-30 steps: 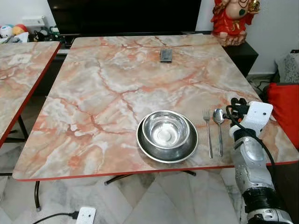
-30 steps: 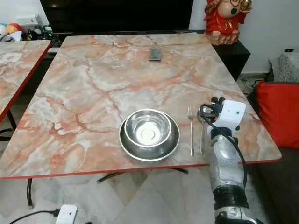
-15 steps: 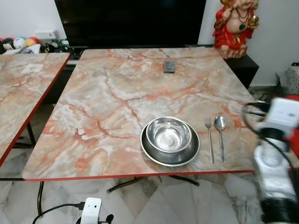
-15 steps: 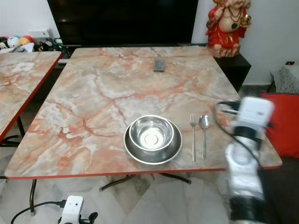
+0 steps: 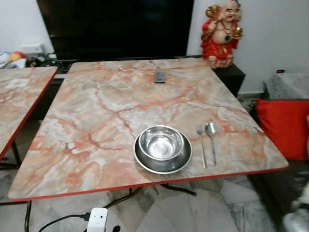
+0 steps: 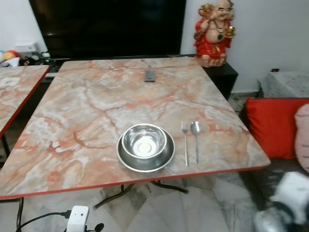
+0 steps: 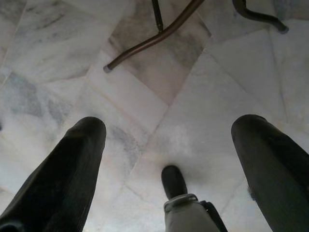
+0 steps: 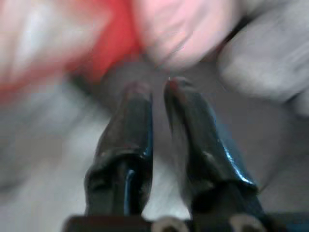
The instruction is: Setting the table
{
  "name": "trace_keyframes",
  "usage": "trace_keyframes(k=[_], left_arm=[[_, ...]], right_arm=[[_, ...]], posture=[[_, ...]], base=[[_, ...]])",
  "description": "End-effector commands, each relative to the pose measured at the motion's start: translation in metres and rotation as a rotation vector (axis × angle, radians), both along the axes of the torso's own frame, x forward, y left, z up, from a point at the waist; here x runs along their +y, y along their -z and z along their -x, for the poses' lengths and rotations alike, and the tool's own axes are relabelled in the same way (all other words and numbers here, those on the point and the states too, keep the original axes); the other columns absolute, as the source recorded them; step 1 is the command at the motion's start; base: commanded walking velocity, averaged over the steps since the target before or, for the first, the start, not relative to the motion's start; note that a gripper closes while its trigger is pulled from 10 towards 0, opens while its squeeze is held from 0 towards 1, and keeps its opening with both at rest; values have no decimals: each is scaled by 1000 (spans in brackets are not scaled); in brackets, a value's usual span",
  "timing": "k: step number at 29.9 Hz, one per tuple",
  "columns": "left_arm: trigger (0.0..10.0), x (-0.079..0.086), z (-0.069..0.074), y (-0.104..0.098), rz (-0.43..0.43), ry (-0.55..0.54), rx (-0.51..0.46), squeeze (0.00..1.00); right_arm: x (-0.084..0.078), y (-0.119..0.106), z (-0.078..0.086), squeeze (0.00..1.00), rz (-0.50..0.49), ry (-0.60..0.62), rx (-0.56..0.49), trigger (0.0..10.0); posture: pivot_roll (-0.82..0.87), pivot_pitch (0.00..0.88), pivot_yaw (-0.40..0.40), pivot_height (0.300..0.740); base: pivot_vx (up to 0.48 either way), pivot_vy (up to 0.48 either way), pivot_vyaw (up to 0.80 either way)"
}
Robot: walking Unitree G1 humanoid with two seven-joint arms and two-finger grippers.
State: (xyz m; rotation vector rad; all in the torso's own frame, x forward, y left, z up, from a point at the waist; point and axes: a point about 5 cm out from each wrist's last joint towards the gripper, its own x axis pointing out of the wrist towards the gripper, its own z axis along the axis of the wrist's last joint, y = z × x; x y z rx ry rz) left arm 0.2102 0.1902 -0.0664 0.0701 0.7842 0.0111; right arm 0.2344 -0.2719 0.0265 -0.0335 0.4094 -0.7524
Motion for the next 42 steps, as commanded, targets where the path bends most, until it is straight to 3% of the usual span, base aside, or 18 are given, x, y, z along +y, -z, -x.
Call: trace_keyframes(k=[1, 4, 8, 9, 10, 15, 18, 19, 26, 29, 32, 35, 42], left_arm=[[10000, 4, 8, 4, -1, -34, 21, 0], [10000, 7, 10, 4, -6, -49, 21, 0], [10000, 9, 11, 5, -8, -52, 23, 0], [10000, 10, 13, 6, -10, -57, 26, 0], [10000, 12, 15, 7, -11, -71, 32, 0], [10000, 15, 17, 7, -13, -84, 37, 0], [10000, 18, 19, 8, -8, -104, 41, 0], [10000, 18, 20, 8, -8, -104, 44, 0], [10000, 20, 20, 8, -9, -88, 51, 0], [10000, 20, 20, 8, -13, -77, 57, 0], [10000, 19, 18, 7, -9, -70, 53, 0], [10000, 18, 17, 7, -7, -62, 51, 0], [10000, 21, 17, 6, -12, -53, 53, 0]], right_arm=[[7, 18, 3, 0, -114, -9, 64, 10000], [10, 32, 0, 0, -89, -75, 176, 10000], [17, 44, -1, 0, -112, -144, 246, 10000], [25, 52, -1, 0, -164, -185, 269, 10000], [43, 66, 1, 0, -284, -263, 293, 10000], [65, 78, 4, 0, -248, -502, 372, 10000], [70, 93, 22, 0, -280, -577, 478, 10000], [72, 94, 24, 0, -267, -662, 505, 10000], [74, 87, 13, 0, -324, -650, 382, 10000], [74, 93, 22, 0, -375, -539, 370, 10000], [81, 102, 36, 0, -387, -549, 414, 10000], [79, 107, 45, 0, -431, -481, 417, 10000], [78, 108, 48, 0, -414, -500, 444, 10000]], posture=[[-88, 0, -46, 740], [-79, 0, -54, 740], [-74, 0, -55, 740], [-77, 0, -50, 740], [-71, 0, -47, 740], [-52, 0, -44, 740], [-42, 0, -42, 740], [-25, 0, -44, 740], [-36, 0, -26, 740], [-41, 0, -8, 740], [-37, 0, -1, 740], [-35, 0, 4, 740], [-31, 0, 5, 740]], base=[[0, 0, 0], [0, 0, 0], [0, 0, 0], [0, 0, 0], [0, 0, 0], [0, 0, 0], [0, 0, 0], [0, 0, 0], [0, 0, 0], [0, 0, 0], [0, 0, 0], [0, 0, 0], [0, 0, 0]])
